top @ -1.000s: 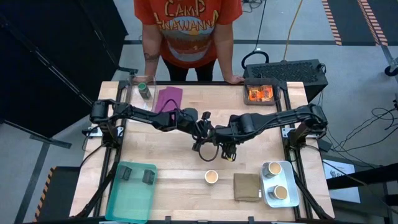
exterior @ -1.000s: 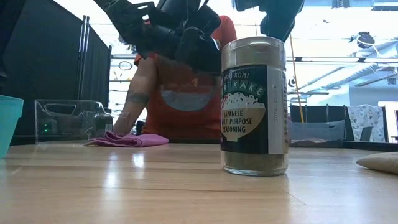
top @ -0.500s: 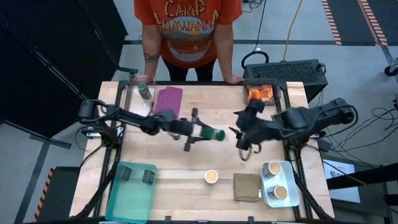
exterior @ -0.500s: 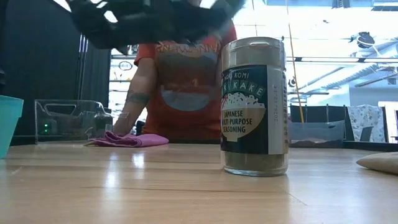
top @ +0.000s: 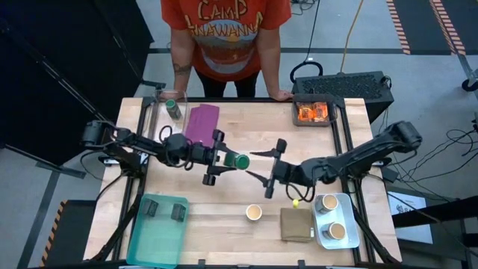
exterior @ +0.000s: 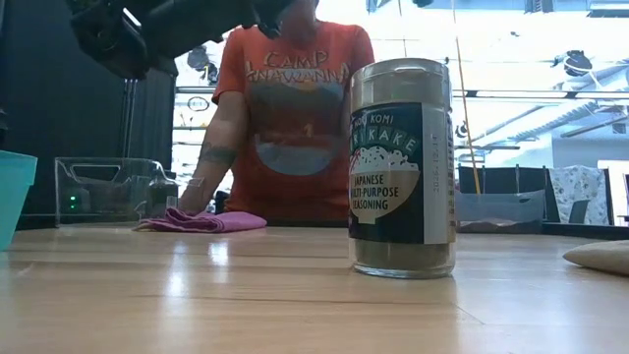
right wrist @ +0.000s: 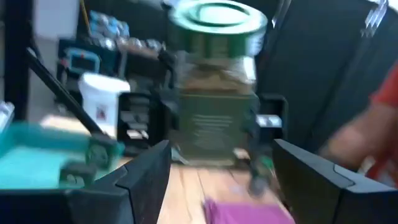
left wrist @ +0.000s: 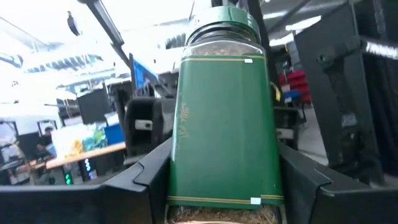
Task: Sort spices by type
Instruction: Put the green seasoning bottle into the transparent bin
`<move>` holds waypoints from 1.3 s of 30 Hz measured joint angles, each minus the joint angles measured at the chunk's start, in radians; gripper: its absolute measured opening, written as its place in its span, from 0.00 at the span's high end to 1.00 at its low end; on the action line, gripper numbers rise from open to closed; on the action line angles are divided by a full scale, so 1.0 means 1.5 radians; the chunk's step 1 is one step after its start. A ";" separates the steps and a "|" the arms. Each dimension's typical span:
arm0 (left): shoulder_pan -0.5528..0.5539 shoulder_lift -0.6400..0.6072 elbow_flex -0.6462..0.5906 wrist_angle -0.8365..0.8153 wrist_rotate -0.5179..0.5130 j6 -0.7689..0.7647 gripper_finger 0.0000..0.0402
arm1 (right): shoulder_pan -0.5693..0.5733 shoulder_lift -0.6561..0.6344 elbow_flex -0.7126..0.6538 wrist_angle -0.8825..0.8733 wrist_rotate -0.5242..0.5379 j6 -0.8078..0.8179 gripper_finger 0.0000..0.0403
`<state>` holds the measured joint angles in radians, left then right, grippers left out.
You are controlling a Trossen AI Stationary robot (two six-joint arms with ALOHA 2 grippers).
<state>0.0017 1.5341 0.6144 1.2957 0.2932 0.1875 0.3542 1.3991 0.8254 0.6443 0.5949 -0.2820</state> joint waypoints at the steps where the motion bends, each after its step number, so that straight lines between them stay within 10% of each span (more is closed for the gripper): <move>1: -0.003 0.000 0.000 0.008 0.000 -0.004 0.50 | -0.002 0.015 0.001 0.036 -0.014 -0.011 0.35; 26: -0.029 -0.002 0.002 0.020 0.015 -0.008 0.50 | -0.049 0.152 0.084 0.207 -0.149 -0.081 0.36; 39: -0.056 0.003 -0.014 0.012 -0.006 -0.025 0.50 | 0.073 0.122 0.088 0.158 0.072 -0.099 0.36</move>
<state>-0.0822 1.5391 0.5927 1.3142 0.2847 0.1493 0.4639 1.5816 0.9577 0.8806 0.7033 -0.4302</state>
